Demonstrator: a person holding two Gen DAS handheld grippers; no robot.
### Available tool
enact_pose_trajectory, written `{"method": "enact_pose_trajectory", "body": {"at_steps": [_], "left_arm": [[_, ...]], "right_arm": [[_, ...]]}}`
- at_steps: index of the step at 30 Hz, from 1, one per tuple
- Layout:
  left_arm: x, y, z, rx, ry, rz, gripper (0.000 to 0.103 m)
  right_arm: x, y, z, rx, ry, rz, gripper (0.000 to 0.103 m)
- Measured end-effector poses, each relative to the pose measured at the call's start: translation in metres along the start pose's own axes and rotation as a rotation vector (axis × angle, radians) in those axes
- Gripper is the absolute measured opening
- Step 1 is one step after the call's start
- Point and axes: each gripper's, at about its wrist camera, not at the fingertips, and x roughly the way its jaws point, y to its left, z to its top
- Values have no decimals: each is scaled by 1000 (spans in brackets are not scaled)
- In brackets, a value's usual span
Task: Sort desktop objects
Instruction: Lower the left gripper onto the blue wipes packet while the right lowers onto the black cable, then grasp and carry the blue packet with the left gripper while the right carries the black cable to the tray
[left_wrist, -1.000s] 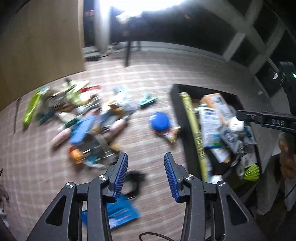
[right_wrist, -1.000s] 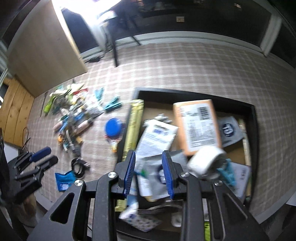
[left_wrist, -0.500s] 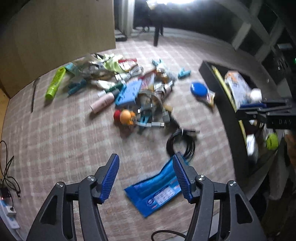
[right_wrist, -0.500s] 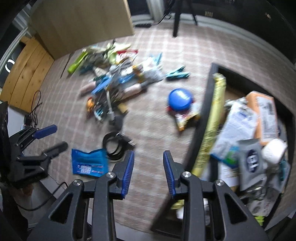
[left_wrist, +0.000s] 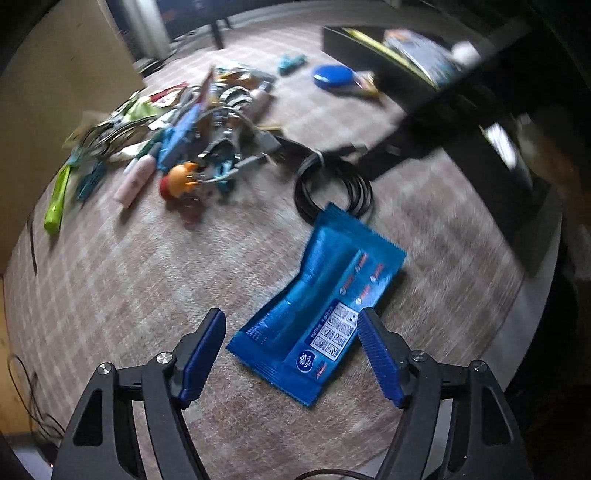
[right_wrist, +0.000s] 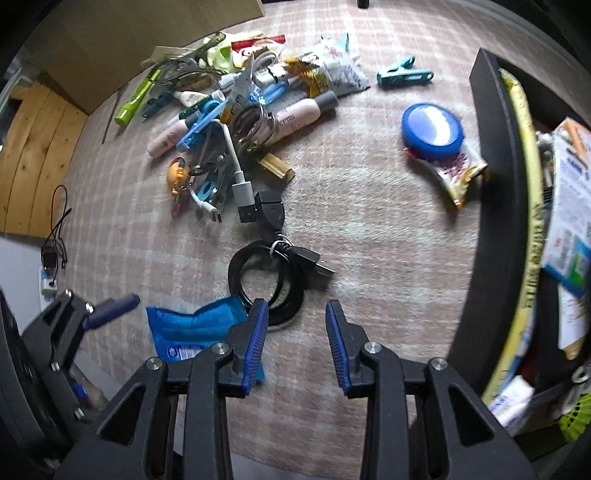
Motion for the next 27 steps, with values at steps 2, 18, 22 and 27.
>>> {"method": "enact_pose_trajectory", "body": {"at_steps": [2, 18, 22, 27], "left_arm": [[5, -6, 0, 36, 4, 15, 74], [19, -8, 5, 103, -36, -12, 86], [21, -9, -3, 113, -27, -49, 89], [20, -6, 2, 87, -37, -84, 70]], "right_arm": [[5, 3, 1, 7, 1, -6, 32], [20, 23, 21, 10, -50, -136, 18], [18, 24, 25, -7, -50, -137, 17], [16, 26, 26, -6, -50, -136, 16]]}}
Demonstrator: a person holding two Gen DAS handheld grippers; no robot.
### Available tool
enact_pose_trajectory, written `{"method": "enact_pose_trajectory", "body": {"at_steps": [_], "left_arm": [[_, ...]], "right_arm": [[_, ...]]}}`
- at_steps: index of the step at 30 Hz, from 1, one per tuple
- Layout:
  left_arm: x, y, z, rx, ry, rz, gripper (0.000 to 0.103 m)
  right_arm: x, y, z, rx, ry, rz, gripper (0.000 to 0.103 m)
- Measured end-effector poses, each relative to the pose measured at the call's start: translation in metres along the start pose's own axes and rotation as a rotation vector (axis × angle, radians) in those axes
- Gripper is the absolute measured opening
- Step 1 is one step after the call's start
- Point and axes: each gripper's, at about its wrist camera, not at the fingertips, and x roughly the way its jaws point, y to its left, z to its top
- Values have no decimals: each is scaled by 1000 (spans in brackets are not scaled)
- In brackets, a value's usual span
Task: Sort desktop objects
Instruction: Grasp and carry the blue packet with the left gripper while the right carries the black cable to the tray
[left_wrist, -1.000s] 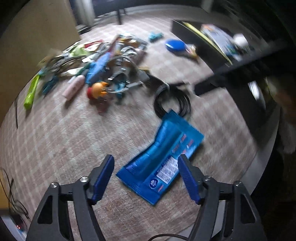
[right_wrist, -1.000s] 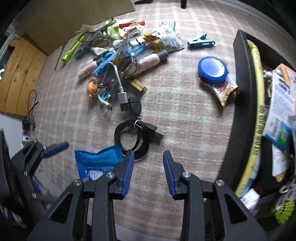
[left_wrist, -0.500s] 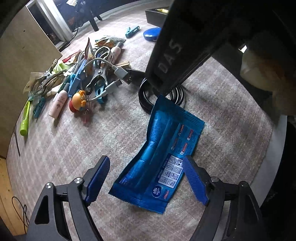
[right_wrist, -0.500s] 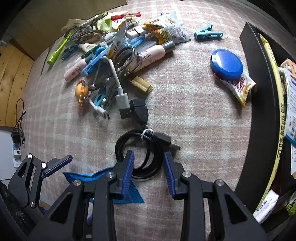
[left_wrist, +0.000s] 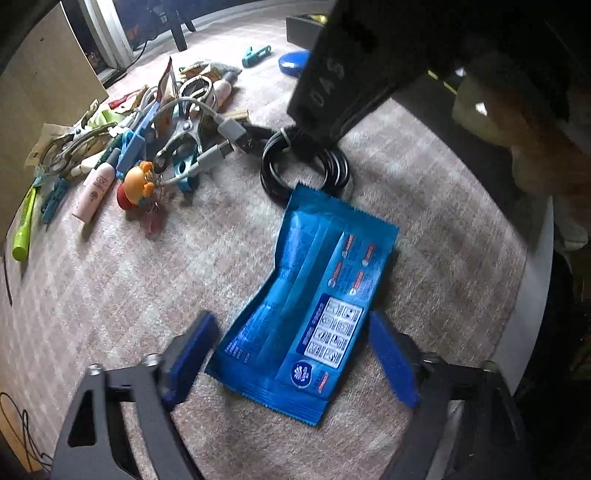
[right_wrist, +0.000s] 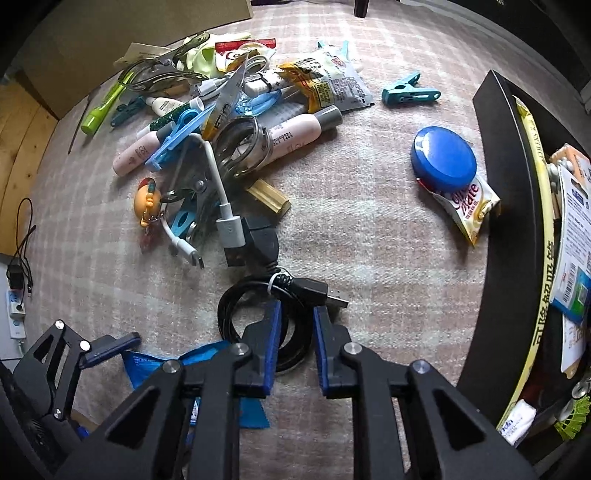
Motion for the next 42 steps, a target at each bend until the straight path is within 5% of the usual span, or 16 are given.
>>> {"method": "enact_pose_trajectory", "body": {"at_steps": [3, 12, 21, 27, 29, 42], "left_arm": [[-4, 0, 4, -7, -12, 3, 48], [-11, 21, 9, -152, -32, -24, 18], [-25, 31, 17, -221, -58, -11, 16], [-38, 11, 57, -222, -90, 9, 16], [-43, 29, 31, -220, -103, 9, 16], [-64, -35, 116, -120, -174, -24, 16]], "right_arm": [[1, -2, -4, 8, 1, 17, 15], [-12, -25, -11, 45, -14, 68, 14], [-33, -40, -18, 24, -34, 80, 14], [-55, -58, -25, 26, -71, 92, 14], [-66, -64, -27, 19, -88, 93, 14], [-130, -157, -47, 122, -185, 43, 14]]}}
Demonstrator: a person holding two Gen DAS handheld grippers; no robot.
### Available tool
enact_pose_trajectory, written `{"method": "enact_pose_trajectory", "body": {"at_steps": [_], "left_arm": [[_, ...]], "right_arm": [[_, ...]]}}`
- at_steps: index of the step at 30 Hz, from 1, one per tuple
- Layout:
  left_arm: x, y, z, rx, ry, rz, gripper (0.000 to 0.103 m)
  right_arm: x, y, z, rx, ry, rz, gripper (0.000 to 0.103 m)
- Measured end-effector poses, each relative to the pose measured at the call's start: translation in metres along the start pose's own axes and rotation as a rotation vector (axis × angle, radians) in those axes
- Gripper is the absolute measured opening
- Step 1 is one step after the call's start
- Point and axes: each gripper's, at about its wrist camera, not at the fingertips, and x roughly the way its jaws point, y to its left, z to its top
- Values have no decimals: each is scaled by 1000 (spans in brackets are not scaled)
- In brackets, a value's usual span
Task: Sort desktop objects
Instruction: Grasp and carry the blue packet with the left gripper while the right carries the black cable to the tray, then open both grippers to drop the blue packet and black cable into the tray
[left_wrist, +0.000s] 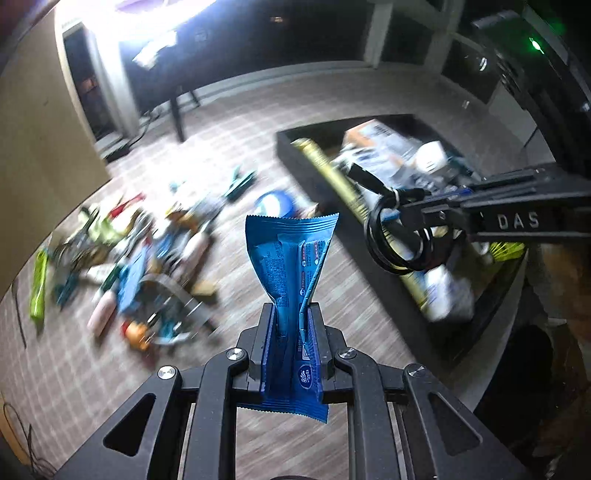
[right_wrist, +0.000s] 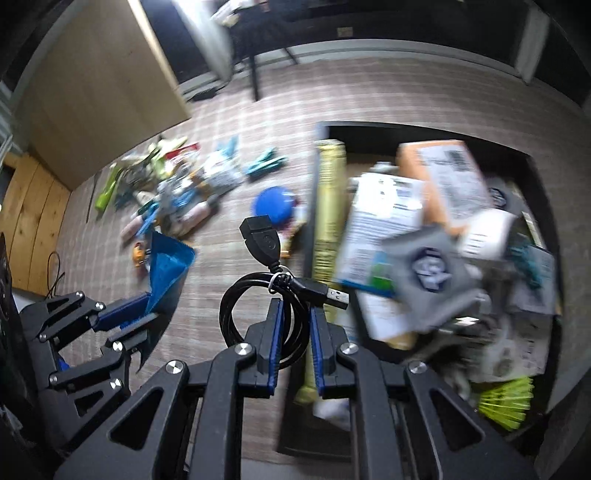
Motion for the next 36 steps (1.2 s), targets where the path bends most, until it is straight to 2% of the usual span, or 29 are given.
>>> {"method": "enact_pose_trajectory", "body": {"at_steps": [8, 17, 23, 29, 30, 32, 33, 34, 36], "left_arm": [[7, -55, 41, 40, -12, -40, 16], [22, -119, 78, 103, -7, -92, 16], [33, -157, 98, 133, -11, -113, 17], [41, -177, 107, 146, -7, -121, 20], [41, -179, 108, 145, -6, -121, 26], [42, -183, 111, 149, -6, -111, 47], [41, -184, 112, 143, -18, -94, 72], [37, -185, 113, 139, -39, -88, 78], [33, -184, 113, 134, -59, -79, 78]], "right_arm": [[-26, -73, -16, 83, -30, -59, 14], [-41, -137, -33, 158, -37, -100, 14], [-46, -163, -39, 181, -38, -111, 14], [-46, -172, -39, 174, -36, -105, 14], [-47, -173, -39, 172, -37, -101, 15], [-48, -174, -37, 175, -46, -89, 16], [-49, -175, -36, 180, -47, -91, 21], [-50, -175, -34, 182, -47, -93, 24], [-57, -174, -33, 179, -68, -95, 34]]}}
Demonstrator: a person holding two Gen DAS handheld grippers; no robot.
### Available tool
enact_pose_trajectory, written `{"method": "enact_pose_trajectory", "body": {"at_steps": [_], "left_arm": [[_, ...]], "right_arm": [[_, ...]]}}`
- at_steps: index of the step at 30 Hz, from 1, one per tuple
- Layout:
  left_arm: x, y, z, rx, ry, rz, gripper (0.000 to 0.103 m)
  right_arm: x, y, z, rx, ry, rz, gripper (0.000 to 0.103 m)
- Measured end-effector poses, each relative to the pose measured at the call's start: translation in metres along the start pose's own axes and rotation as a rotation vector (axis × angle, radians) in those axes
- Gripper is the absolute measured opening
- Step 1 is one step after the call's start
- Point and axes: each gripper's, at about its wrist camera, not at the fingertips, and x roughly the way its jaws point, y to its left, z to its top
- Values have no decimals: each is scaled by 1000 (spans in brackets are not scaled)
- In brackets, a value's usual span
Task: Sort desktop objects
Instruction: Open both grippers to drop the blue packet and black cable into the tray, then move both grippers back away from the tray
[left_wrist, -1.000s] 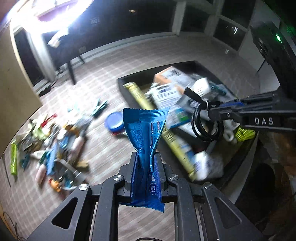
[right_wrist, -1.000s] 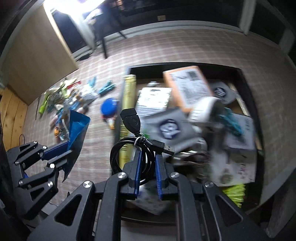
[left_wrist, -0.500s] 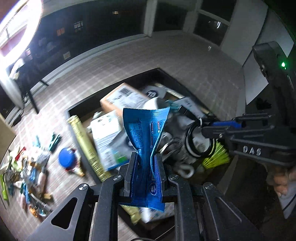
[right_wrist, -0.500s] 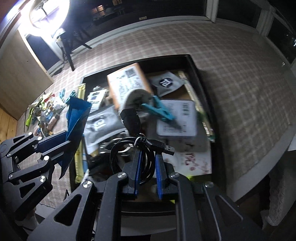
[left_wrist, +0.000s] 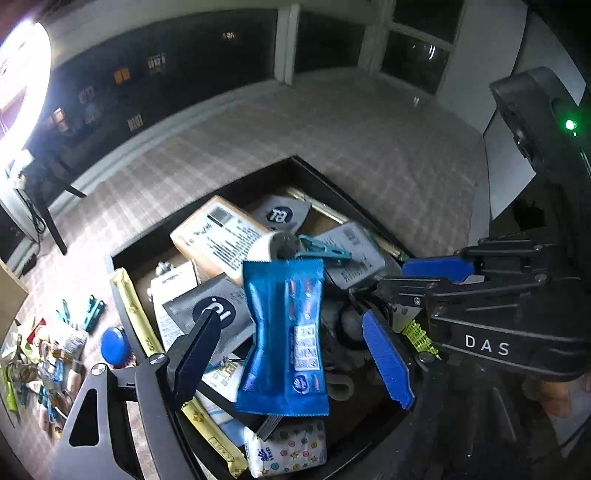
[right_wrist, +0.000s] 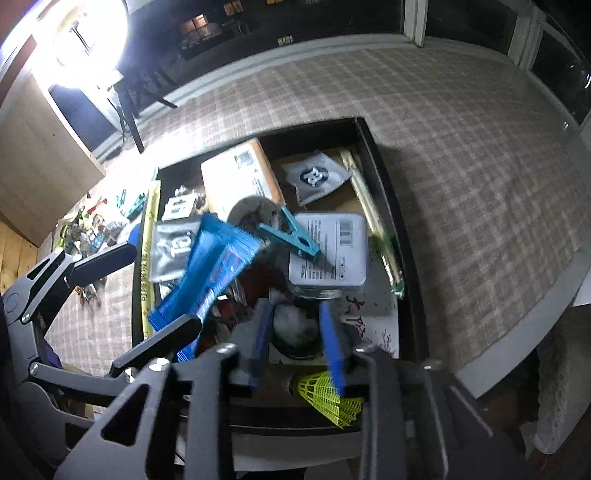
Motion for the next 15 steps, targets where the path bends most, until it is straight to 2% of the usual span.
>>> {"method": "enact_pose_trajectory", "body": {"at_steps": [8, 15], "left_arm": [[-21, 6, -4, -21, -53, 20, 78], [-32, 21, -11, -48, -63, 22, 78]], "right_arm": [[-25, 21, -3, -54, -70, -1, 35], [-30, 42, -2, -85, -85, 10, 38]]}}
